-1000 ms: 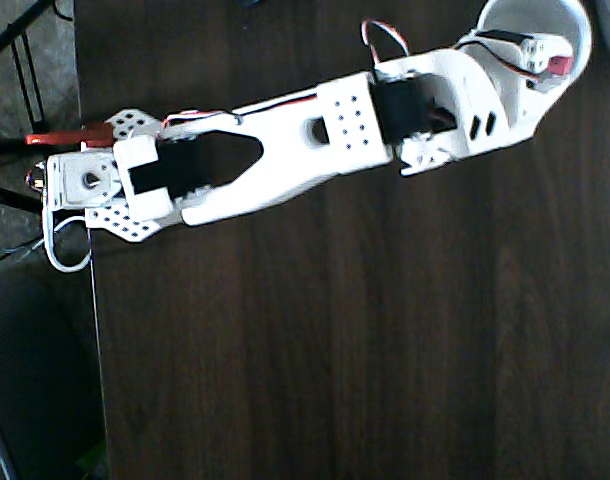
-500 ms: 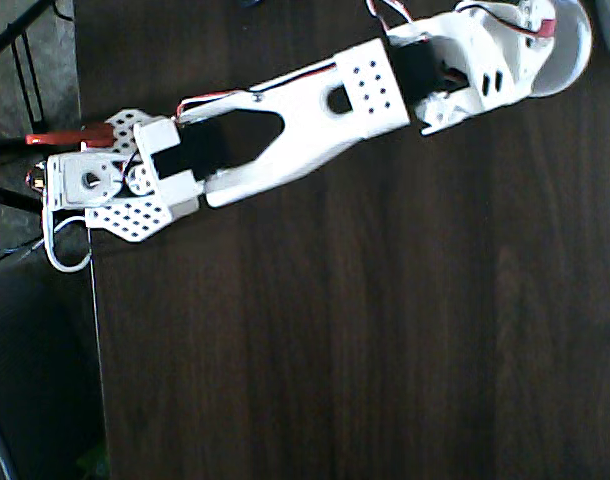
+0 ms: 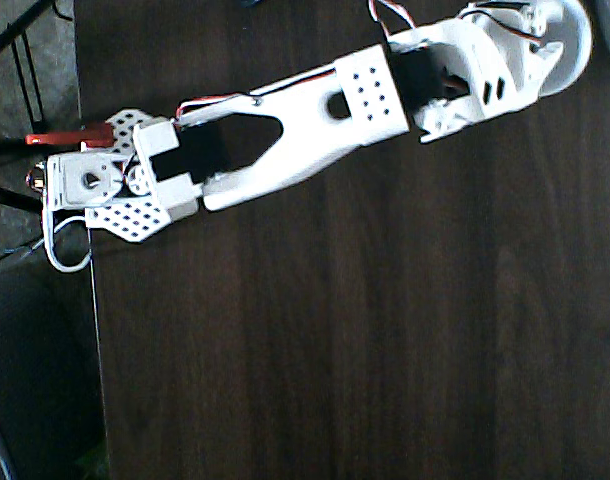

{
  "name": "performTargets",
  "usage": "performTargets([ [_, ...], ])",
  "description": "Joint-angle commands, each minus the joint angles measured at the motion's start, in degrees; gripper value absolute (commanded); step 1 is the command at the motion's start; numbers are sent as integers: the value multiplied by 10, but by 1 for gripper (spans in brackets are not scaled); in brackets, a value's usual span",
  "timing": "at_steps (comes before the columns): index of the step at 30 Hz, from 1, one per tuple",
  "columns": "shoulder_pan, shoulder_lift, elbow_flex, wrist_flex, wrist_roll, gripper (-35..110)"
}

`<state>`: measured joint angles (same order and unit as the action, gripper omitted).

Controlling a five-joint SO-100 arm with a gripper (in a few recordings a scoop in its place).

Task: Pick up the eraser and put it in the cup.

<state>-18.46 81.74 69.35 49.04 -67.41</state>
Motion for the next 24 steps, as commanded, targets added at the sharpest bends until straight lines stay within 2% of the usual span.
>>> performTargets([
  [1,-4,76,-18,22,14,0],
  [9,36,203,1,220,88,0],
  [14,49,384,214,204,83,0],
  [20,63,757,545,185,3,0],
  [24,127,846,643,187,-47,0],
])
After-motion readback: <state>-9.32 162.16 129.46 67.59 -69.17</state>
